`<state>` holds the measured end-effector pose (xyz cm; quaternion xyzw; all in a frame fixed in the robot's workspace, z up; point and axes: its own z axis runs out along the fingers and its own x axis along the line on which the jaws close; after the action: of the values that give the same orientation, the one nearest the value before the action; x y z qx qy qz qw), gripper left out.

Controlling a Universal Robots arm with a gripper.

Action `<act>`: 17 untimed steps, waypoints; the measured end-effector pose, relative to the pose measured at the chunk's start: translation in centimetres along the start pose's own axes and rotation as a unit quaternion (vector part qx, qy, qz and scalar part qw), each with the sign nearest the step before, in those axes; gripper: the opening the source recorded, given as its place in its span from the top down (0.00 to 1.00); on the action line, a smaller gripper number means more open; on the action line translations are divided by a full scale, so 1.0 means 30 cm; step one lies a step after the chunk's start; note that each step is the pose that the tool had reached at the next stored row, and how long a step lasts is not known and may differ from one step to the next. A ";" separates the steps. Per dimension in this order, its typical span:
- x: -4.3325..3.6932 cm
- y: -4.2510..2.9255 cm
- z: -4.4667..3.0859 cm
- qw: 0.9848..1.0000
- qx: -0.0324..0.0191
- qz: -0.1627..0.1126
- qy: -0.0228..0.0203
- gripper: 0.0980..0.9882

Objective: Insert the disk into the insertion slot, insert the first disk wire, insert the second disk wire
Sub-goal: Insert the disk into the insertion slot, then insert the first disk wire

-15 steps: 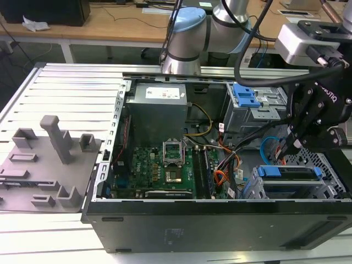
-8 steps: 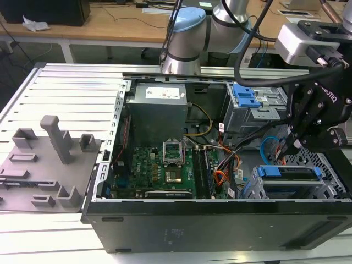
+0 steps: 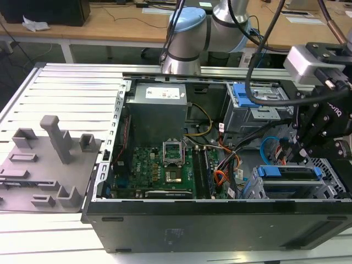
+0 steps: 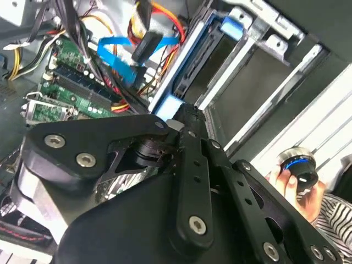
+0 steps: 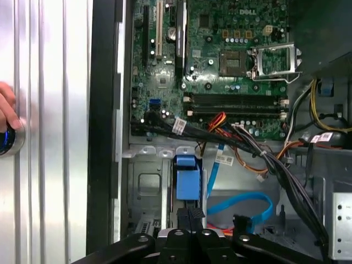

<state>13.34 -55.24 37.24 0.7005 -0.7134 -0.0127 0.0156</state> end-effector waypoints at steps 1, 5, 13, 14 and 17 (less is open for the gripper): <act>0.000 -0.009 0.005 1.000 0.000 0.000 0.000 0.99; -0.001 -0.025 0.018 1.000 0.000 0.000 0.000 0.99; -0.001 -0.026 0.018 1.000 0.000 0.000 0.000 0.99; -0.001 -0.026 0.019 1.000 0.000 0.000 0.000 0.99; -0.001 -0.027 0.019 1.000 0.000 0.000 0.000 0.85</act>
<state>14.11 -55.24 36.64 0.7005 -0.7134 -0.0126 0.0156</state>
